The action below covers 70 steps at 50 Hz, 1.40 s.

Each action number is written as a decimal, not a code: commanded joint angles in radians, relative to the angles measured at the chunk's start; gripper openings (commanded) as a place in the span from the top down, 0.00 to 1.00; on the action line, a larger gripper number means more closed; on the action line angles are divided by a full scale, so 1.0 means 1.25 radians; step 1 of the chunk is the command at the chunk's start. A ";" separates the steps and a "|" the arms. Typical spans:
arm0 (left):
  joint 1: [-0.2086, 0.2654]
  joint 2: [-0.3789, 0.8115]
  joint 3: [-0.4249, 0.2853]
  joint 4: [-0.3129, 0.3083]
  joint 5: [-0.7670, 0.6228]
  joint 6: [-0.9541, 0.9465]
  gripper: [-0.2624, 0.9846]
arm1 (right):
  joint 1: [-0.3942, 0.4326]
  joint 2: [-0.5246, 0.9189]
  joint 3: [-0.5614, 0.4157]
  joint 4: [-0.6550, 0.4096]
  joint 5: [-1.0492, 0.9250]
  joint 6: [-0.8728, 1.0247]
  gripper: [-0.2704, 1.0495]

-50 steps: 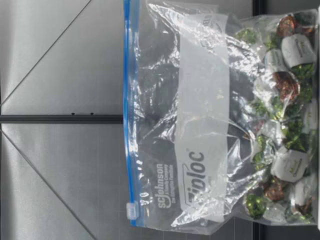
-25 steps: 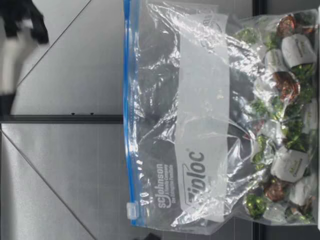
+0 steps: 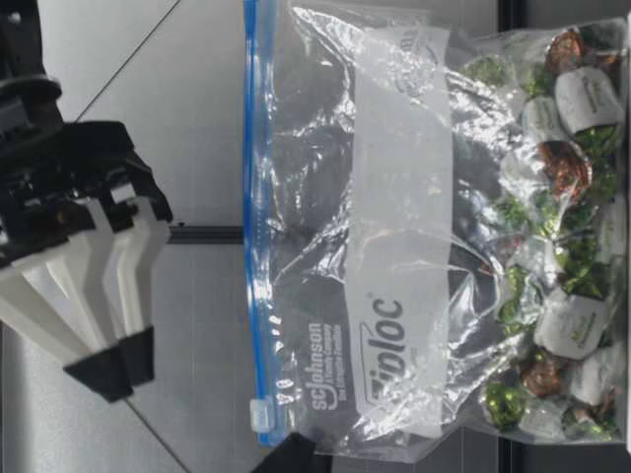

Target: Slide open the ziploc bag.

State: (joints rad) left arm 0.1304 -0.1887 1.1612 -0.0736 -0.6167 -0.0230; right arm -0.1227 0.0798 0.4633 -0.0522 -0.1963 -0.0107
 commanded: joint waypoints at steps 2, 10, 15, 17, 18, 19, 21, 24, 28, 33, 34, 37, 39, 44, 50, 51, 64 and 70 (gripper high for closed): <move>0.001 -0.006 -0.015 0.001 -0.028 0.001 0.77 | 0.000 0.009 -0.034 -0.001 0.023 0.000 0.45; 0.001 -0.006 -0.011 0.001 -0.033 0.001 0.93 | 0.011 0.034 -0.050 -0.001 0.050 -0.001 0.45; 0.001 -0.005 -0.009 0.004 -0.034 0.002 0.95 | 0.015 0.052 -0.058 -0.001 0.066 -0.001 0.45; 0.001 -0.006 -0.010 0.005 -0.034 0.001 0.95 | 0.017 0.058 -0.060 -0.001 0.075 -0.001 0.45; 0.001 -0.006 -0.010 0.005 -0.034 0.001 0.95 | 0.017 0.061 -0.061 -0.001 0.077 -0.001 0.45; 0.001 -0.006 -0.010 0.005 -0.034 0.001 0.95 | 0.018 0.064 -0.063 -0.001 0.082 -0.001 0.45; 0.001 -0.006 -0.009 0.007 -0.034 0.002 0.95 | 0.018 0.069 -0.065 -0.001 0.090 -0.001 0.44; 0.001 -0.006 -0.009 0.009 -0.034 0.002 0.95 | 0.020 0.071 -0.067 -0.001 0.101 -0.002 0.44; 0.001 -0.006 -0.010 0.013 -0.034 0.002 0.95 | 0.020 0.072 -0.067 -0.005 0.113 -0.002 0.44; 0.001 -0.007 -0.010 0.018 -0.034 0.002 0.95 | 0.020 0.072 -0.067 -0.020 0.133 -0.001 0.45; 0.001 -0.007 -0.010 0.018 -0.034 0.002 0.95 | 0.020 0.072 -0.069 -0.021 0.135 -0.001 0.45; 0.001 -0.006 -0.011 0.018 -0.033 0.002 0.95 | 0.020 0.071 -0.069 -0.023 0.145 0.000 0.46; 0.001 -0.007 -0.012 0.018 -0.033 0.002 0.95 | 0.018 0.070 -0.071 -0.022 0.147 0.000 0.48; 0.001 -0.007 -0.011 0.018 -0.032 0.002 0.95 | 0.020 0.072 -0.079 -0.022 0.158 0.001 0.53; 0.001 -0.007 -0.009 0.018 -0.031 0.001 0.95 | 0.022 0.072 -0.092 -0.022 0.179 0.002 0.65; 0.001 -0.007 -0.009 0.018 -0.031 0.001 0.95 | 0.023 0.071 -0.093 -0.022 0.183 0.001 0.67; 0.001 -0.011 -0.002 0.013 -0.031 0.000 0.95 | 0.023 0.044 -0.117 -0.023 0.317 -0.001 0.91; 0.001 -0.013 0.007 -0.001 -0.040 0.004 0.95 | 0.023 0.018 -0.124 -0.038 0.401 -0.004 0.92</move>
State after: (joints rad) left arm 0.1273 -0.1902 1.1704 -0.0614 -0.6550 -0.0230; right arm -0.0951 0.1611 0.3344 -0.0859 0.2424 -0.0123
